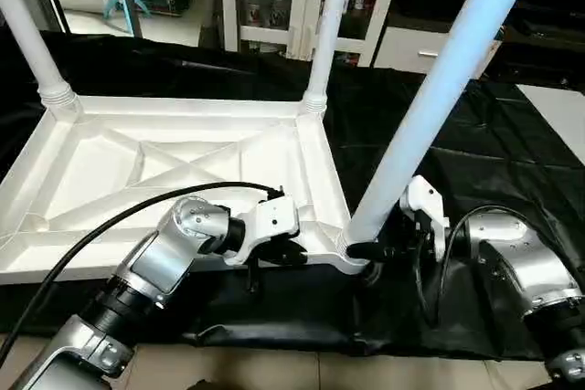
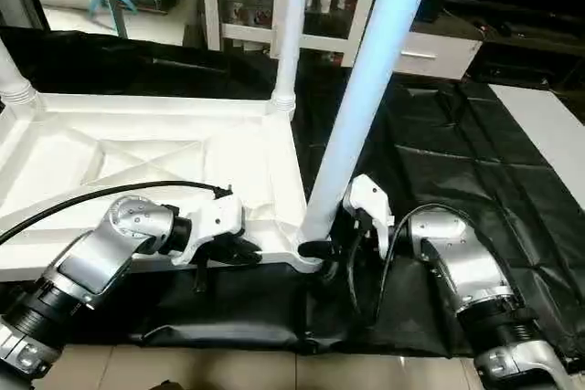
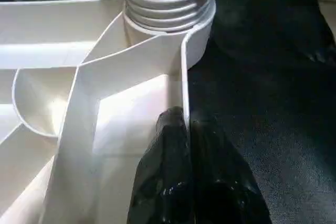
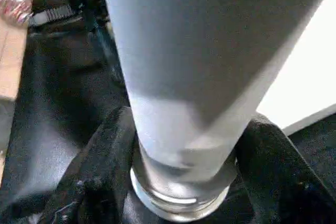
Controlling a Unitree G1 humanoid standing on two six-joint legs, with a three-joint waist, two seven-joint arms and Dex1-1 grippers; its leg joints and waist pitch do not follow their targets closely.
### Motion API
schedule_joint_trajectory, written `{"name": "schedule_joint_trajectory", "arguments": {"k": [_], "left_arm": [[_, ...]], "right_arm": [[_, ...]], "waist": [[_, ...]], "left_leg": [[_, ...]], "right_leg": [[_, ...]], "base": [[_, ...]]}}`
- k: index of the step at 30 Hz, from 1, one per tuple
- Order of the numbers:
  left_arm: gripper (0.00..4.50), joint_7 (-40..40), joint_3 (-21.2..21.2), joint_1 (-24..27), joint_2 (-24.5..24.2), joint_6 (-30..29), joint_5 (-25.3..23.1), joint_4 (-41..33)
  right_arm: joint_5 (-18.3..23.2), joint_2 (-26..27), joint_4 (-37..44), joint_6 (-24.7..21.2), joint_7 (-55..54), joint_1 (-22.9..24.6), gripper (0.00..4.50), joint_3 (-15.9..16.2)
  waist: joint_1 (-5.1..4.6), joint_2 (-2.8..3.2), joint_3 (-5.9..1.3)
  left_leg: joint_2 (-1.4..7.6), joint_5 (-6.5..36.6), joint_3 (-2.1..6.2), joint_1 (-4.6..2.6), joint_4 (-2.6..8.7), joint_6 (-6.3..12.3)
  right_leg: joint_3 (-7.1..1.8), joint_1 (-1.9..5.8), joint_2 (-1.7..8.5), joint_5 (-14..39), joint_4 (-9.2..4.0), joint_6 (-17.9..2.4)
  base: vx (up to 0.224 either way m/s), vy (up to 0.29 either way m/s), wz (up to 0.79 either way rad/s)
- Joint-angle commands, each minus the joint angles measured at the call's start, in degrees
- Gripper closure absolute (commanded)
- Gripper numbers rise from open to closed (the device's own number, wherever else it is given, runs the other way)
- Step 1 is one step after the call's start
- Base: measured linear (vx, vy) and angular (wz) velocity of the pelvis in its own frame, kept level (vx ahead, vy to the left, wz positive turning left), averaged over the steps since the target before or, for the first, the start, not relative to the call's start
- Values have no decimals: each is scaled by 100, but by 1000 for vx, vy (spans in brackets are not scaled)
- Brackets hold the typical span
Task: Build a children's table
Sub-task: Rotate leg to tighten
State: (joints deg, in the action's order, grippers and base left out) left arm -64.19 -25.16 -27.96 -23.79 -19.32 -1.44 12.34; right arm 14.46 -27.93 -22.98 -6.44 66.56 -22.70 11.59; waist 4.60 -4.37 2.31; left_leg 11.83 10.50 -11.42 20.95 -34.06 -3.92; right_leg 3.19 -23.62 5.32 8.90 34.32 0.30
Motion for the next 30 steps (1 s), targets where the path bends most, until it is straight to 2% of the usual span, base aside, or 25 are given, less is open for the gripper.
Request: {"name": "schedule_joint_trajectory", "arguments": {"k": [1,2,3,4,5,6,7,8,9,10,11,12,13,14,16,19,22,25,27,28,30], "left_arm": [[450,132,-109,-12,230,-99,40,110],[450,330,-25,-90,357,-159,34,250],[450,666,89,-228,549,-247,-9,467],[450,956,172,-363,718,-310,-59,664],[450,1209,226,-486,854,-346,-119,828],[450,1357,254,-558,932,-365,-157,922],[450,1357,254,-558,932,-365,-157,922],[450,1422,270,-589,972,-380,-170,963],[450,2218,463,-937,1420,-518,-302,1404],[450,2461,523,-1036,1548,-562,-336,1529],[450,2769,599,-1161,1709,-616,-380,1686],[450,3368,693,-1389,1937,-429,-509,2020],[450,3542,704,-1472,2010,-335,-551,2144],[450,3684,733,-1552,2093,-256,-578,2284],[450,3927,790,-1683,2249,-70,-592,2507],[450,3959,756,-1763,2323,140,-620,2624],[450,3868,718,-1787,2343,278,-668,2764],[450,3856,708,-1786,2340,301,-655,2816],[450,3797,702,-1754,2298,337,-640,2838],[450,3775,711,-1747,2283,364,-633,2852],[450,3646,700,-1718,2231,420,-614,2857]], "right_arm": [[-268,113,-292,-154,-625,-80,205,-43],[-335,275,-473,-256,-1049,-136,205,-118],[-406,515,-673,-360,-1598,-204,205,-206],[-453,738,-837,-458,-2081,-268,205,-289],[-461,938,-956,-545,-2462,-323,206,-368],[-460,1053,-1019,-591,-2668,-356,206,-414],[-460,1053,-1019,-591,-2668,-356,206,-414],[-483,1104,-1057,-586,-2793,-375,206,-432],[-733,1579,-1473,-491,-4019,-589,206,-558],[-788,1707,-1590,-452,-4356,-647,206,-599],[-853,1867,-1736,-402,-4775,-719,207,-651],[-846,2167,-2013,-337,-5488,-852,210,-812],[-821,2290,-2130,-283,-5706,-903,210,-867],[-816,2406,-2246,-252,-5854,-962,213,-918],[-896,2612,-2447,-100,-6180,-1072,215,-928],[-915,2801,-2620,86,-6206,-1207,217,-891],[-776,2939,-2733,243,-5979,-1323,219,-1050],[-790,2934,-2757,347,-5893,-1342,219,-1060],[-511,2882,-2555,356,-5388,-1271,219,-1189],[-494,2839,-2482,429,-5423,-1246,176,-1226],[-328,2753,-2184,427,-5204,-1133,167,-1299]], "waist": [[-45,26,-298],[-74,20,-291],[-117,32,-281],[-151,27,-274],[-215,25,-258],[-251,32,-272],[-274,37,-273],[-312,31,-284],[-333,94,-257],[-385,84,-250],[-393,96,-274],[-441,107,-285],[-440,108,-296],[-457,129,-299],[-462,106,-289],[-443,99,-293],[-422,85,-301],[-399,90,-307],[-387,79,-308],[-385,80,-305],[-370,80,-305]], "left_leg": [[147,1510,64,-70,434,29],[141,1801,88,-83,443,-59],[136,2055,102,-114,445,-139],[127,2164,108,-111,442,-171],[108,2378,142,-108,443,-253],[103,2512,183,-119,440,-312],[106,2564,202,-117,438,-324],[112,2556,226,-74,458,-297],[113,2625,214,-98,468,-308],[86,2844,243,-138,450,-356],[94,2867,273,-141,449,-392],[92,2843,298,-99,464,-373],[95,2874,311,-128,464,-380],[97,2914,308,-133,474,-343],[86,2926,268,-141,474,-240],[76,2812,252,-122,474,-160],[89,2608,231,-99,491,-107],[92,2414,208,-92,493,-71],[96,2373,203,-84,492,-25],[97,2350,200,-80,497,-11],[100,2306,199,-72,502,15]], "right_leg": [[-188,215,230,1663,-381,-1131],[-174,212,238,2091,-423,-1002],[-167,170,240,2435,-461,-909],[-163,158,237,2603,-486,-858],[-127,141,237,2997,-531,-727],[-96,139,261,3299,-570,-589],[-78,150,271,3369,-584,-539],[-53,199,279,3346,-602,-479],[-57,129,261,3277,-636,-493],[12,115,247,3446,-675,-464],[32,143,265,3440,-664,-458],[52,174,286,3333,-678,-457],[68,180,270,3248,-687,-459],[64,178,273,3000,-691,-526],[41,149,263,2717,-700,-631],[14,157,277,2675,-690,-653],[-21,182,276,2382,-644,-749],[-45,190,283,2190,-615,-838],[-52,206,284,2177,-605,-854],[-54,209,282,2179,-606,-853],[-53,213,280,2200,-609,-844]], "base": [[0,0,0],[0,0,0],[0,0,0],[0,0,0],[-66,7,-4],[-65,13,-8],[-65,13,-8],[0,0,0],[0,0,0],[0,0,0],[0,0,0],[0,0,0],[0,0,0],[0,0,0],[0,0,0],[0,0,0],[0,0,0],[0,0,0],[0,0,0],[0,0,0],[0,0,0]]}}
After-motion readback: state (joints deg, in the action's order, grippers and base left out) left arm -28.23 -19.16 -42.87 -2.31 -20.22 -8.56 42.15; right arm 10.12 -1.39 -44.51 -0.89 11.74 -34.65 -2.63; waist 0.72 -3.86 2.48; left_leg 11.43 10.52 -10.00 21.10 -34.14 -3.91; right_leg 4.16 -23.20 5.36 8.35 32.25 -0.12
